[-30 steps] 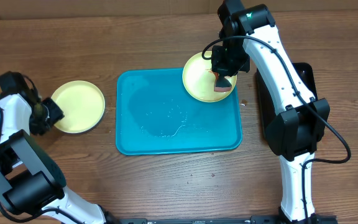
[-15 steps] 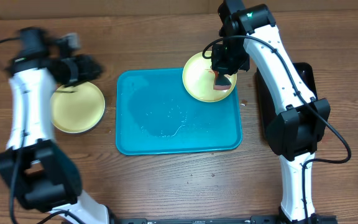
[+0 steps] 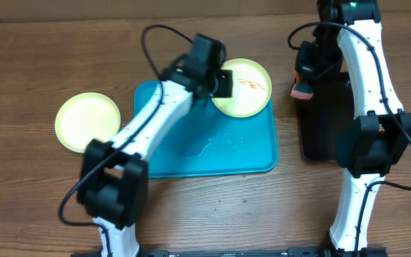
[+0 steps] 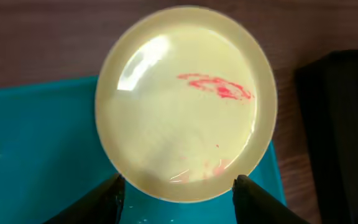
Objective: Clean dirty plates on tray and stack at the side
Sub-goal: 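Grip the remaining yellow-green plate's rim with the left gripper and pull it left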
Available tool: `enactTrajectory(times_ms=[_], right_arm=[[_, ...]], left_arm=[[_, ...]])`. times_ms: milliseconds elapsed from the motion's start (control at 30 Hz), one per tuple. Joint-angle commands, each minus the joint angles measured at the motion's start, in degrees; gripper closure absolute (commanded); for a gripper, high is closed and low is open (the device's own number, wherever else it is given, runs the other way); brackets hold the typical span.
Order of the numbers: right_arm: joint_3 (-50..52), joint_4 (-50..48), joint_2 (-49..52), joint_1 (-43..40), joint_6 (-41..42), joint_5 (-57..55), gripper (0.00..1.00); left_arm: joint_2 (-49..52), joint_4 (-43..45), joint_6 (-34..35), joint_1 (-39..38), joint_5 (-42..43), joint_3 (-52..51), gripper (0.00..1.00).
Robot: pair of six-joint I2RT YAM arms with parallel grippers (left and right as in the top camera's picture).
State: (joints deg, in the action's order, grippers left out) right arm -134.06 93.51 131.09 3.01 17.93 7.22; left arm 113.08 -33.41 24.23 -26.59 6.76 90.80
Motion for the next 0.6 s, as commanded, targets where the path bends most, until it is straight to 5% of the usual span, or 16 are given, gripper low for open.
enactTrajectory(times_ms=[0,133,333,567], right_arm=[[-1.77,-0.07,-3.37,0.87,-0.46,0.28,0.96],[-1.77,-0.13,-3.37,0.87,-0.46,0.28,0.96],[-1.77,-0.11,-3.37,0.87,-0.44,0.28,0.96],[-1.75,0.35,-3.37,0.87,-0.44,0.28,0.96]], left_arm=[[4.0,0.28,8.41,-0.9,-4.61,0.44,0.43],[6.86,0.28,13.14,-0.98,-4.13,0.44,0.45],[10.01,-0.79,15.96,-0.98,-1.81,0.42,0.63],[12.39,-2.14,18.25,-0.98,-1.88,0.33,0.65]])
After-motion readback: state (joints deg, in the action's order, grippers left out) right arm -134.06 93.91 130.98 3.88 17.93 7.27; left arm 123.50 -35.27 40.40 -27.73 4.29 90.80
